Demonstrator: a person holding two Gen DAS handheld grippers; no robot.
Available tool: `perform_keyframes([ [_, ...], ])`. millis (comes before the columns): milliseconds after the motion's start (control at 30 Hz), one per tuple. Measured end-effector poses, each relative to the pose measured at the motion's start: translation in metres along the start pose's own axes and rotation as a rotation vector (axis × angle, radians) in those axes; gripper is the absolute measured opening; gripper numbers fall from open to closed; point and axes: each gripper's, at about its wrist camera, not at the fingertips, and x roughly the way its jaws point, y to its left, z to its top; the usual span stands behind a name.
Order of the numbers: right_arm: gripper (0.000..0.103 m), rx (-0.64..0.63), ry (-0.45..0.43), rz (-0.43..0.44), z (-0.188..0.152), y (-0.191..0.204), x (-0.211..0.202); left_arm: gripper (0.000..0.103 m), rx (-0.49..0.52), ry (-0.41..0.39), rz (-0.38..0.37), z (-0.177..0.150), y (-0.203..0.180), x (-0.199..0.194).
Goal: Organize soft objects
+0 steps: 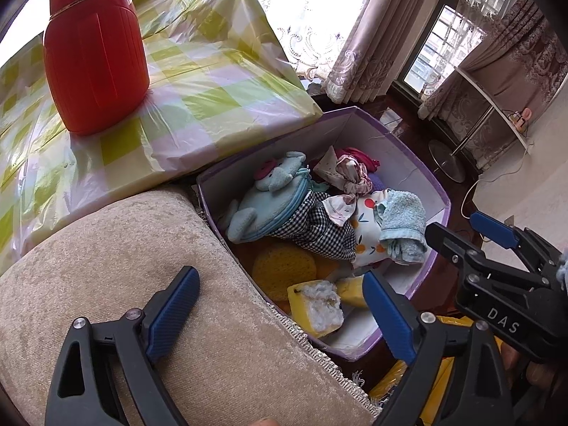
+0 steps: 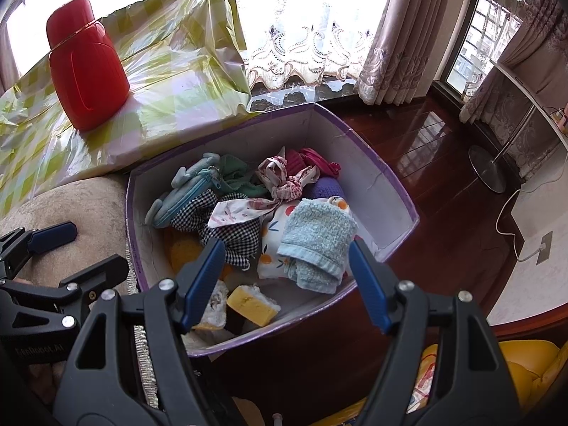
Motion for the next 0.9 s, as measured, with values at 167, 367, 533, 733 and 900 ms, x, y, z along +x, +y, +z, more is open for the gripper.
perform_keyframes([
  [167, 0.075, 0.002, 0.001, -0.001, -0.001, 0.0, 0.0, 0.095, -0.003, 0.003, -0.004, 0.001, 0.0, 0.001],
  [367, 0.075, 0.006, 0.003, -0.003, -0.002, -0.001, 0.001, 0.096, -0.004, 0.003, -0.004, 0.002, 0.0, 0.001],
  [533, 0.075, 0.012, 0.008, -0.003, -0.003, -0.002, 0.002, 0.096, -0.003, 0.004, -0.004, 0.002, 0.0, 0.002],
  [733, 0.075, 0.015, 0.01, 0.001, -0.002, -0.002, 0.002, 0.099, 0.005, -0.004, -0.021, 0.002, -0.001, 0.001],
  [900, 0.075, 0.019, 0.004, 0.003, -0.002, 0.002, -0.002, 0.103, 0.051, -0.123, -0.08, 0.004, -0.007, -0.02],
])
